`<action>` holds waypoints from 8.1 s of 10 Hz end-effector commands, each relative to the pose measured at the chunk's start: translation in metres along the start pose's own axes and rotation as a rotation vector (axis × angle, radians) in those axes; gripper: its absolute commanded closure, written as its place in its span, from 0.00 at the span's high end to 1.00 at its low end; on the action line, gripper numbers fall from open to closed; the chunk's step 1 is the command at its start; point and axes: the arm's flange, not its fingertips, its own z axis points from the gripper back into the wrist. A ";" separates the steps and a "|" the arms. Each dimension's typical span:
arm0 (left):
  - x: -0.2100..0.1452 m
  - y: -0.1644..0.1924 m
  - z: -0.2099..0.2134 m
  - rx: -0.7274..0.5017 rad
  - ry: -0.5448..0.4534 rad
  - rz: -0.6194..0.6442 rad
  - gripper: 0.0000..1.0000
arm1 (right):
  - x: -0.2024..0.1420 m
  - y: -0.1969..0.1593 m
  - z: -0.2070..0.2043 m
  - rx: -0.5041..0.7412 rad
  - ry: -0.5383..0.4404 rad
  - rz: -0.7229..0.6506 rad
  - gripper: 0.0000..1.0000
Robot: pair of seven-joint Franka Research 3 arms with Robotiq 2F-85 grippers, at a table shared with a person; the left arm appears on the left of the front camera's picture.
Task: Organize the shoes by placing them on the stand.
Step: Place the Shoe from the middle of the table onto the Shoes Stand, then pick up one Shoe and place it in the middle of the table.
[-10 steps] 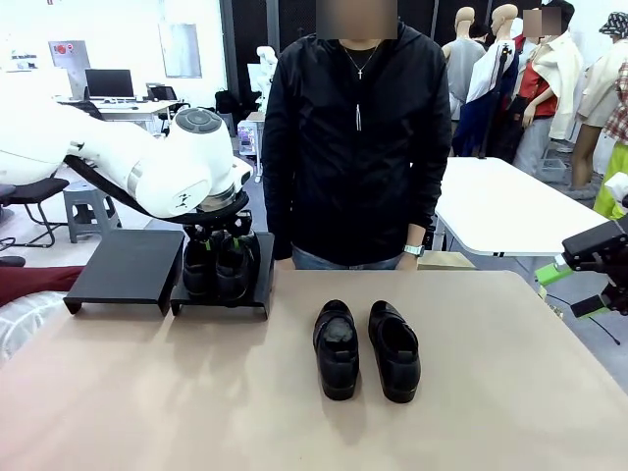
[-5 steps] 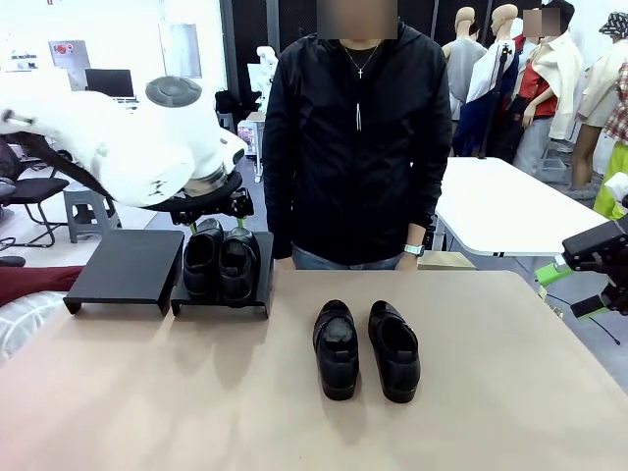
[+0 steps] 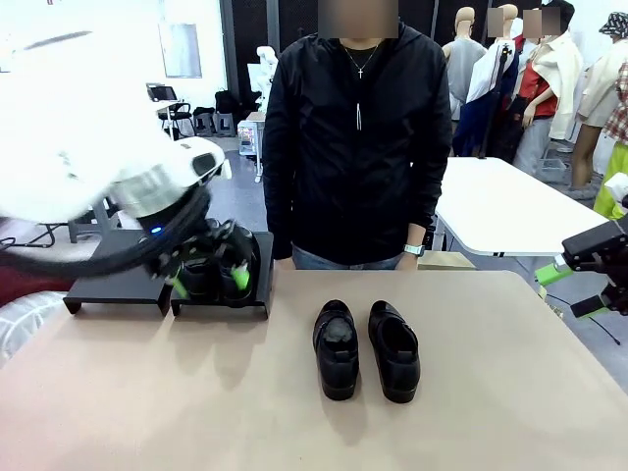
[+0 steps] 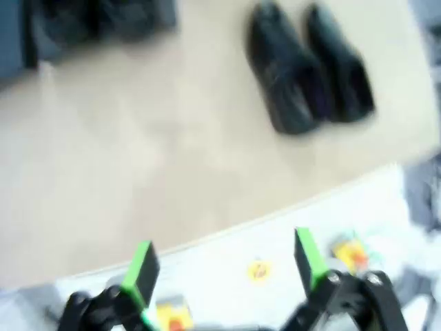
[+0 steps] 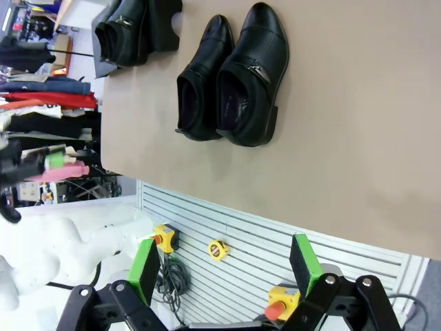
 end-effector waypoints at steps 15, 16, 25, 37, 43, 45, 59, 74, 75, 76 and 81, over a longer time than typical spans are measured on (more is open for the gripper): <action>-0.065 0.099 0.045 -0.220 0.074 -0.103 1.00 | -0.001 0.001 0.003 -0.005 0.004 -0.015 1.00; -0.063 0.105 0.041 -0.219 0.101 -0.069 1.00 | -0.001 0.001 0.003 -0.005 0.004 -0.015 1.00; -0.065 0.112 0.034 -0.159 0.119 -0.065 1.00 | -0.001 0.001 0.003 -0.005 0.004 -0.015 1.00; -0.065 0.112 0.034 -0.159 0.119 -0.065 1.00 | 0.062 0.177 -0.230 -0.388 0.176 0.191 1.00; -0.065 0.112 0.034 -0.159 0.119 -0.065 1.00 | 0.062 0.179 -0.337 -0.519 0.129 0.031 1.00; -0.065 0.112 0.034 -0.159 0.119 -0.065 1.00 | 0.067 0.171 -0.348 -0.579 0.073 -0.066 1.00; -0.065 0.112 0.034 -0.159 0.119 -0.065 1.00 | 0.091 0.137 -0.373 -0.632 0.146 -0.205 0.00; -0.065 0.112 0.034 -0.159 0.119 -0.065 1.00 | -0.039 0.221 -0.352 -0.400 0.321 0.293 0.00; -0.065 0.112 0.034 -0.159 0.119 -0.065 1.00 | -0.041 0.229 -0.373 -0.374 0.294 0.324 0.00; -0.065 0.112 0.034 -0.159 0.119 -0.065 1.00 | -0.040 0.235 -0.389 -0.333 0.287 0.304 0.00; -0.065 0.112 0.034 -0.159 0.119 -0.065 1.00 | -0.028 0.244 -0.440 -0.262 0.319 0.104 0.00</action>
